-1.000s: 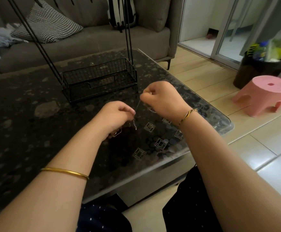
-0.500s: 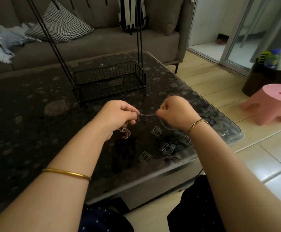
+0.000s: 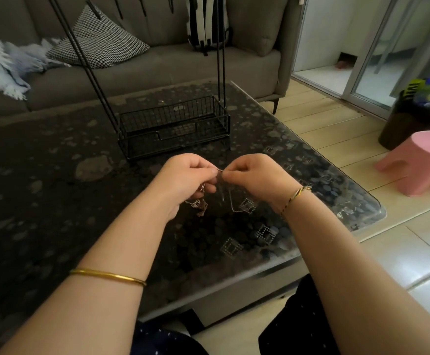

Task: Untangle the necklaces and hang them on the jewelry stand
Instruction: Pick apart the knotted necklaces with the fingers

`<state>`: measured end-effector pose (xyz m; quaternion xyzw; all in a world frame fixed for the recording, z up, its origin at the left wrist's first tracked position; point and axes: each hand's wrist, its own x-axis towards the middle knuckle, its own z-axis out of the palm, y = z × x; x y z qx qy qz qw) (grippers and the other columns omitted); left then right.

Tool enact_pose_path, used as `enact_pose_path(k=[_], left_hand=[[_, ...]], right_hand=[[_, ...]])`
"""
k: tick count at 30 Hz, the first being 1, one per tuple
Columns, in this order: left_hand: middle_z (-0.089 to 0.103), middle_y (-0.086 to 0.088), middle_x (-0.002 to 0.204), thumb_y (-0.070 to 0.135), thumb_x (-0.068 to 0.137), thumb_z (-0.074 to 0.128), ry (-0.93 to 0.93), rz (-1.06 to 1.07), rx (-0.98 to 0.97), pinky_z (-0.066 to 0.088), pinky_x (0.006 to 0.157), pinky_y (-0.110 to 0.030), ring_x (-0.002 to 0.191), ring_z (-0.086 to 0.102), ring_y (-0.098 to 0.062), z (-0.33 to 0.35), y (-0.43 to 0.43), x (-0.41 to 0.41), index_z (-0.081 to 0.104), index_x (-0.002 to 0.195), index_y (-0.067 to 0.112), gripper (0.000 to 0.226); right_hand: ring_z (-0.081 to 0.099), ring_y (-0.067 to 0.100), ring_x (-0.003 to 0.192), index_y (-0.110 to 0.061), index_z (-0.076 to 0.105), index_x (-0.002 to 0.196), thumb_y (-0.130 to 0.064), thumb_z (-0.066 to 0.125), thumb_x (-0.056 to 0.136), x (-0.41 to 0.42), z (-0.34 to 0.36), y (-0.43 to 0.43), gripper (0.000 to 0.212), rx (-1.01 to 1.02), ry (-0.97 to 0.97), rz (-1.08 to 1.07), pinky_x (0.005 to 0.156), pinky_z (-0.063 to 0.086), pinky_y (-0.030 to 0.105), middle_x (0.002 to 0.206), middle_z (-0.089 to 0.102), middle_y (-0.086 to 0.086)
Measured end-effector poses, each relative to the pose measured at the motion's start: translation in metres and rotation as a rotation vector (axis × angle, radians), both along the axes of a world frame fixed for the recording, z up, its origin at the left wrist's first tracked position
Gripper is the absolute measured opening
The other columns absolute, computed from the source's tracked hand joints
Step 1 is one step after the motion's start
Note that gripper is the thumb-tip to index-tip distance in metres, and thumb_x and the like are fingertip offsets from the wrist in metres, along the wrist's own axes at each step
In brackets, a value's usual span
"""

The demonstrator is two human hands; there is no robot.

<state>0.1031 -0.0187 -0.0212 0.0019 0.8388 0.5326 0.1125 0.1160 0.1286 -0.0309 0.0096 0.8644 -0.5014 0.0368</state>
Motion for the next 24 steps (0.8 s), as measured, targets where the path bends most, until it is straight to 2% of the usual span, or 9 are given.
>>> enact_pose_path(k=[2, 5, 7, 10, 13, 15, 19, 24], left_hand=[[0.07, -0.002, 0.088, 0.012, 0.093, 0.059, 0.001, 0.019, -0.019, 0.054, 0.069, -0.027, 0.076, 0.069, -0.01, 0.002, 0.0, 0.0, 0.067, 0.089, 0.015, 0.01], [0.068, -0.006, 0.094, 0.009, 0.093, 0.058, -0.013, 0.04, -0.028, 0.057, 0.061, -0.024, 0.077, 0.071, -0.013, 0.003, 0.0, 0.001, 0.065, 0.088, 0.012, 0.009], [0.067, -0.008, 0.097, 0.008, 0.093, 0.059, -0.021, 0.054, -0.017, 0.058, 0.058, -0.024, 0.082, 0.071, -0.015, 0.003, 0.001, 0.001, 0.065, 0.089, 0.011, 0.007], [0.066, -0.01, 0.1, 0.008, 0.093, 0.059, -0.026, 0.067, -0.006, 0.06, 0.064, -0.03, 0.09, 0.068, -0.018, 0.002, 0.001, 0.0, 0.064, 0.088, 0.01, 0.007], [0.065, -0.01, 0.1, 0.01, 0.093, 0.06, -0.005, 0.063, -0.05, 0.06, 0.078, -0.038, 0.089, 0.067, -0.02, 0.0, 0.001, -0.001, 0.063, 0.086, 0.013, 0.009], [0.066, -0.007, 0.098, 0.01, 0.094, 0.057, 0.05, 0.053, -0.075, 0.058, 0.082, -0.039, 0.089, 0.067, -0.018, -0.001, 0.0, -0.001, 0.062, 0.085, 0.014, 0.011], [0.069, -0.004, 0.093, 0.008, 0.099, 0.047, 0.123, 0.02, -0.012, 0.055, 0.062, -0.023, 0.086, 0.068, -0.012, 0.001, -0.002, 0.002, 0.059, 0.089, 0.014, 0.016], [0.07, -0.002, 0.09, 0.013, 0.1, 0.043, 0.112, -0.005, -0.019, 0.04, 0.052, -0.021, 0.069, 0.065, -0.009, 0.002, -0.003, 0.003, 0.057, 0.091, 0.016, 0.017]], right_hand=[[0.044, -0.005, 0.037, -0.018, 0.065, 0.077, -0.019, 0.063, 0.089, -0.002, 0.0, 0.0, 0.013, 0.031, 0.039, -0.027, 0.039, 0.03, 0.008, 0.057, 0.05, -0.009], [0.046, 0.002, 0.055, -0.022, 0.064, 0.076, -0.021, 0.061, 0.089, -0.004, -0.001, 0.0, 0.013, 0.11, 0.103, -0.038, 0.056, 0.04, 0.021, 0.065, 0.054, -0.008], [0.046, 0.005, 0.059, -0.021, 0.064, 0.078, -0.021, 0.06, 0.089, -0.003, 0.0, 0.0, 0.012, 0.137, 0.138, -0.053, 0.061, 0.042, 0.027, 0.066, 0.054, -0.008], [0.05, 0.007, 0.063, -0.02, 0.066, 0.079, -0.021, 0.06, 0.089, -0.003, 0.002, 0.0, 0.012, 0.142, 0.143, -0.064, 0.066, 0.049, 0.03, 0.07, 0.058, -0.006], [0.048, 0.007, 0.057, -0.022, 0.063, 0.074, -0.021, 0.06, 0.089, -0.004, 0.003, -0.002, 0.015, 0.146, 0.154, -0.084, 0.061, 0.046, 0.03, 0.066, 0.056, -0.007], [0.047, 0.007, 0.055, -0.025, 0.06, 0.07, -0.021, 0.06, 0.089, -0.004, 0.003, -0.004, 0.02, 0.155, 0.154, -0.091, 0.059, 0.043, 0.028, 0.063, 0.055, -0.007], [0.049, 0.009, 0.056, -0.021, 0.066, 0.073, -0.021, 0.061, 0.087, -0.004, 0.004, -0.009, 0.014, 0.193, 0.08, -0.018, 0.059, 0.045, 0.029, 0.068, 0.06, -0.003], [0.044, 0.006, 0.052, -0.017, 0.068, 0.081, -0.027, 0.06, 0.09, -0.001, 0.004, -0.01, 0.015, 0.172, 0.116, 0.009, 0.052, 0.036, 0.023, 0.061, 0.053, -0.005]])
